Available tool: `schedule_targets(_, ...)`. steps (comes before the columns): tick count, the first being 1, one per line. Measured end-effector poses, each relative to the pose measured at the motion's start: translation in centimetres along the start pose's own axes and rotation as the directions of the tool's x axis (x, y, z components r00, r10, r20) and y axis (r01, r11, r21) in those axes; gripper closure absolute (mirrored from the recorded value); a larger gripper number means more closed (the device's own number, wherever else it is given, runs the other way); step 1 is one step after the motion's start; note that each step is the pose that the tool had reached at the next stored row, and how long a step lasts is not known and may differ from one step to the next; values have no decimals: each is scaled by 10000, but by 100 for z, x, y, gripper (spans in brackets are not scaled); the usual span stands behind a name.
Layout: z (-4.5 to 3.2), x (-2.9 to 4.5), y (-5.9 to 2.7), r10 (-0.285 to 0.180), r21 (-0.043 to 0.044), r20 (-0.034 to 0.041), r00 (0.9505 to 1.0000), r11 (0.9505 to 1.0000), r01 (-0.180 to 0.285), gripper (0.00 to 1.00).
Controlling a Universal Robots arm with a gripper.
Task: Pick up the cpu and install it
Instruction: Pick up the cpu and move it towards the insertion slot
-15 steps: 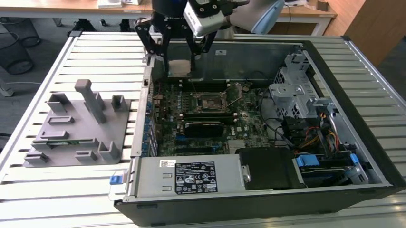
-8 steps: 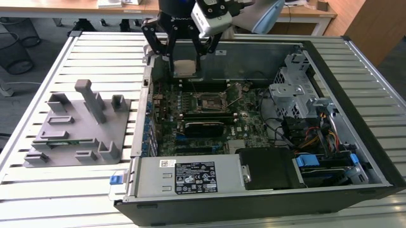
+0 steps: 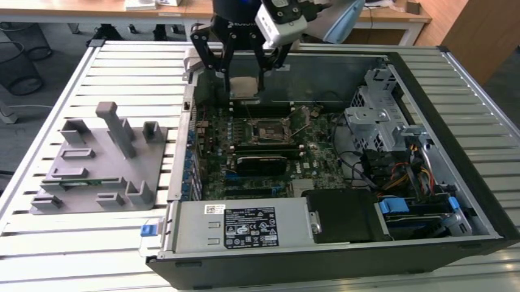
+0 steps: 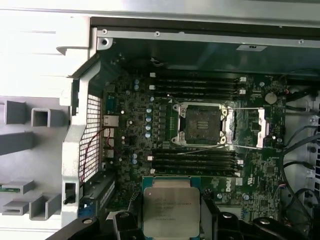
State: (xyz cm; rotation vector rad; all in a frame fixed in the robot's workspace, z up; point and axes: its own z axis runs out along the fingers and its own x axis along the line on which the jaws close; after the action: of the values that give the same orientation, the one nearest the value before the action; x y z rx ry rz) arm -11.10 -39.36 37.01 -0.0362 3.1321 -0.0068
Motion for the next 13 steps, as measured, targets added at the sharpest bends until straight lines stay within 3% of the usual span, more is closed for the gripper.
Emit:
schedule_targets(7, 13, -116, 60, 0, 0, 0, 10000, 10000, 0, 46)
schedule_targets(13, 25, -342, 64, -1, -1, 0, 10000, 10000, 1, 46)
